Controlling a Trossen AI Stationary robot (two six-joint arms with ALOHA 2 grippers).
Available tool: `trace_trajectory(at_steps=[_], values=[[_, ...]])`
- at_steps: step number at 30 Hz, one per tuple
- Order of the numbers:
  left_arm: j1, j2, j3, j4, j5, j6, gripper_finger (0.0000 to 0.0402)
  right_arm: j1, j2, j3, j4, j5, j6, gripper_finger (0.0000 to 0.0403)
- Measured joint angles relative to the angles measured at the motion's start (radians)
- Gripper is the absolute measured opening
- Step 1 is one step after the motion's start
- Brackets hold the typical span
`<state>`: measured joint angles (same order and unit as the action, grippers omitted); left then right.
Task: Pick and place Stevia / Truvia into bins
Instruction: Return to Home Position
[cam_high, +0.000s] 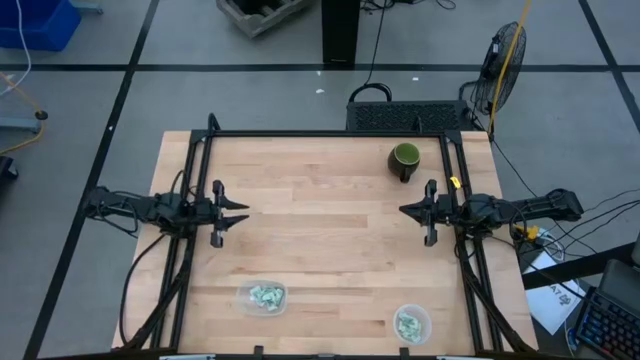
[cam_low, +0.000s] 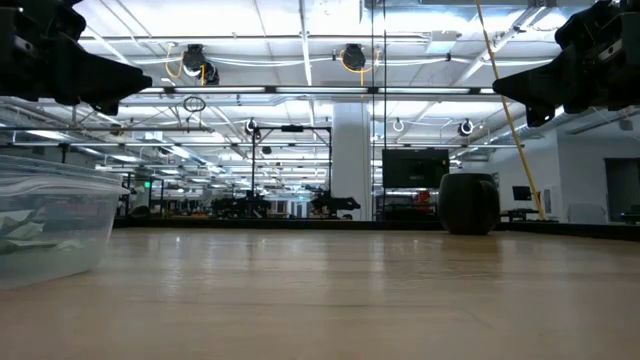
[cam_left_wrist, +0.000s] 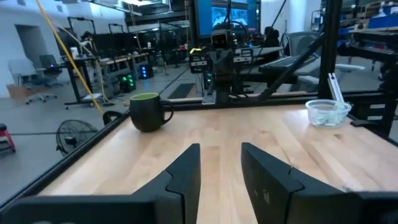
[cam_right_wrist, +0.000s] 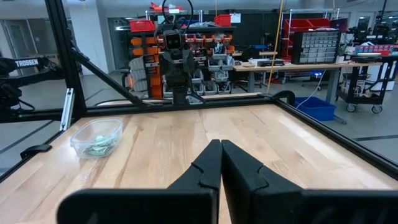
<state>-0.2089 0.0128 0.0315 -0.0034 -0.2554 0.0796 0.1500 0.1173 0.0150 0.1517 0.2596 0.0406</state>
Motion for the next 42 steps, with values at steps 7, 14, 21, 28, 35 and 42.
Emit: trace_trajectory(at_steps=[7,14,21,28,35,42], values=[[0.000,0.000,-0.001,0.006,-0.001,-0.013,0.0122,0.000,0.000,0.000,0.000,0.000,0.000,0.0004],[0.000,0.000,-0.001,0.006,-0.001,-0.011,0.0122,0.000,0.000,0.000,0.000,0.000,0.000,0.0004],[0.000,0.000,-0.001,0.006,-0.001,-0.012,0.0122,0.000,0.000,0.000,0.000,0.000,0.000,0.0004],[0.000,0.000,-0.001,0.007,-0.001,-0.013,0.0122,0.000,0.000,0.000,0.000,0.000,0.000,0.0004],[0.000,0.000,-0.001,0.007,-0.001,-0.011,0.0122,0.000,0.000,0.000,0.000,0.000,0.000,0.0004],[0.000,0.000,-0.001,0.007,-0.001,-0.011,0.0122,0.000,0.000,0.000,0.000,0.000,0.000,0.0004]])
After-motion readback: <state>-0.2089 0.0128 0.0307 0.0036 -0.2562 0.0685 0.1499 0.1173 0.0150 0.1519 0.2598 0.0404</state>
